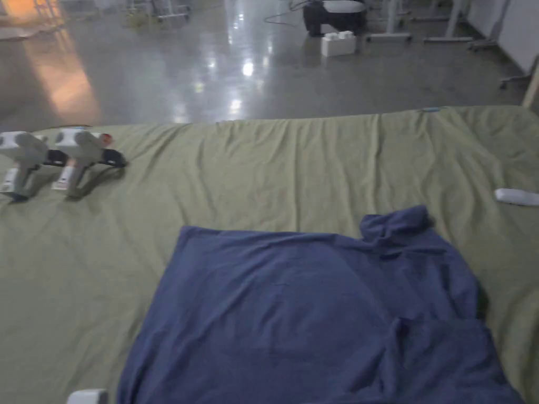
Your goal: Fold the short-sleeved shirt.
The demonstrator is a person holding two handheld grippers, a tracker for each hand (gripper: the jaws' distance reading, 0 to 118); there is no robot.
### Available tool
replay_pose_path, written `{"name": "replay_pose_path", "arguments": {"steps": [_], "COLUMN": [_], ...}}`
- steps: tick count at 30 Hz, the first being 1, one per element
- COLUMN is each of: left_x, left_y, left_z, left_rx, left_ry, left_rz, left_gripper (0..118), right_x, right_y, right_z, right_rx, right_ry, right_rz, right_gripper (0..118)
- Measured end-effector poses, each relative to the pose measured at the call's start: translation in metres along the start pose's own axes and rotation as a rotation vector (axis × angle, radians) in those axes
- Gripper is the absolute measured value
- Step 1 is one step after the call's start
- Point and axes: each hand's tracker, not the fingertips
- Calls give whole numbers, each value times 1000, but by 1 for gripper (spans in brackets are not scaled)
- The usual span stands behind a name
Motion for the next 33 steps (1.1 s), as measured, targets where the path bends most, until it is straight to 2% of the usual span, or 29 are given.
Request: {"name": "replay_pose_path", "arguments": {"steps": [1,2,6,9,13,14,15,16,17,21,25,27,29,33], "left_x": [1,1,14,14,16,16,16,17,19,11,6,-5,-19,-21], "left_y": [3,6,3,1,2,4,3,3,2,3,8,34,63,120], "left_z": [-2,-1,-1,1,5,7,7,8,9,7,48,54,53,32], "left_rx": [-21,-31,-43,-37,-40,-40,-39,-38,-38,-34,96,99,144,153], "left_ry": [3,4,30,33,27,26,25,26,28,31,-50,-40,-95,-67], "left_rz": [-10,-20,-72,-73,-63,-61,-58,-53,-51,-47,-112,-57,41,10], "left_gripper": [7,7,7,7,7,7,7,7,7,7,5,5,5,5], "right_x": [8,16,42,51,54,56,56,55,53,46,52,53,51,39], "right_y": [-3,-7,-45,-67,-76,-75,-73,-72,-72,-70,-48,-34,-18,6], "right_z": [-6,-17,-59,-83,-114,-118,-120,-120,-118,-111,-96,-104,-120,-157], "right_rx": [-34,-90,-274,-370,-458,-479,-480,-475,-471,-460,-322,-293,-283,-268], "right_ry": [-27,-36,-100,-64,-76,-42,-7,11,6,5,37,60,64,30], "right_rz": [-21,-38,-61,-86,-21,-28,-48,-70,-66,-25,-76,-108,-125,-106], "right_gripper": [12,38,74,73,71,62,41,12,6,5,5,5,5,5]}}
